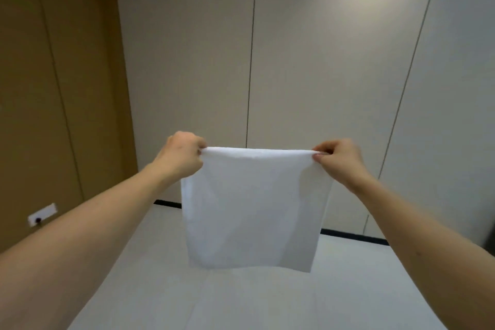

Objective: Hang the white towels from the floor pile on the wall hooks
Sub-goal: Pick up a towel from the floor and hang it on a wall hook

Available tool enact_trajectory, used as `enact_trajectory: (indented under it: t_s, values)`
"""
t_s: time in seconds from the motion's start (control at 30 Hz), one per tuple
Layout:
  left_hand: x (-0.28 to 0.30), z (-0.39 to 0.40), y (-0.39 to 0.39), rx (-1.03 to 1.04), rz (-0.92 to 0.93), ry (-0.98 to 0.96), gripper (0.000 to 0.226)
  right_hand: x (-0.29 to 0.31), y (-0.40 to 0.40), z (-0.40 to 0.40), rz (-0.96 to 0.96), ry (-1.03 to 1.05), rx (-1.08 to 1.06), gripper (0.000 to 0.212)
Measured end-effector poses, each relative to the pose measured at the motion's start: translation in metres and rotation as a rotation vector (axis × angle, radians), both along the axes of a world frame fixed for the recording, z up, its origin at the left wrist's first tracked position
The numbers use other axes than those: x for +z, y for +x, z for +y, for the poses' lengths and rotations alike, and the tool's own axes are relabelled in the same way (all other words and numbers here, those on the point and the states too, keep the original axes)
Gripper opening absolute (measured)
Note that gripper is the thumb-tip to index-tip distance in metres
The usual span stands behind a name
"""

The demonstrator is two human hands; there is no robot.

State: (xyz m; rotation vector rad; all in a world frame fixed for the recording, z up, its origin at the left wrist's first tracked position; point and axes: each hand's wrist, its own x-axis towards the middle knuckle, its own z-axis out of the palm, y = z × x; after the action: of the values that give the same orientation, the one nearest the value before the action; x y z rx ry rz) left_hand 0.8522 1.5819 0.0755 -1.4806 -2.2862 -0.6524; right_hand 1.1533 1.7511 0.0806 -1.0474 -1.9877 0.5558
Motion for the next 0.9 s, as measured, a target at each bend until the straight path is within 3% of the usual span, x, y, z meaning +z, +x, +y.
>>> enact_trajectory:
  t_s: [0.2, 0.33, 0.43, 0.57, 0.77, 0.9]
  values:
    - [-0.005, -0.003, -0.111, 0.203, -0.009, -0.111, 0.019, -0.003, -0.184, 0.042, -0.236, 0.039, 0.155, 0.027]
    - [-0.005, 0.007, -0.194, 0.282, -0.081, 0.055, 0.027, -0.007, -0.305, 0.071, -0.16, 0.035, 0.325, 0.032]
    - [0.009, 0.011, -0.255, 0.392, -0.154, 0.22, 0.028, -0.001, -0.385, 0.093, -0.099, -0.026, 0.434, 0.018]
    - [0.025, 0.014, -0.321, 0.49, -0.18, 0.373, 0.025, 0.013, -0.489, 0.115, 0.126, -0.135, 0.588, 0.007]
    - [0.031, 0.002, -0.428, 0.523, -0.141, 0.488, 0.02, 0.022, -0.627, 0.126, 0.235, -0.198, 0.792, 0.007]
    - [0.037, -0.002, -0.503, 0.534, -0.177, 0.441, 0.044, 0.027, -0.719, 0.125, 0.291, -0.266, 0.958, 0.015]
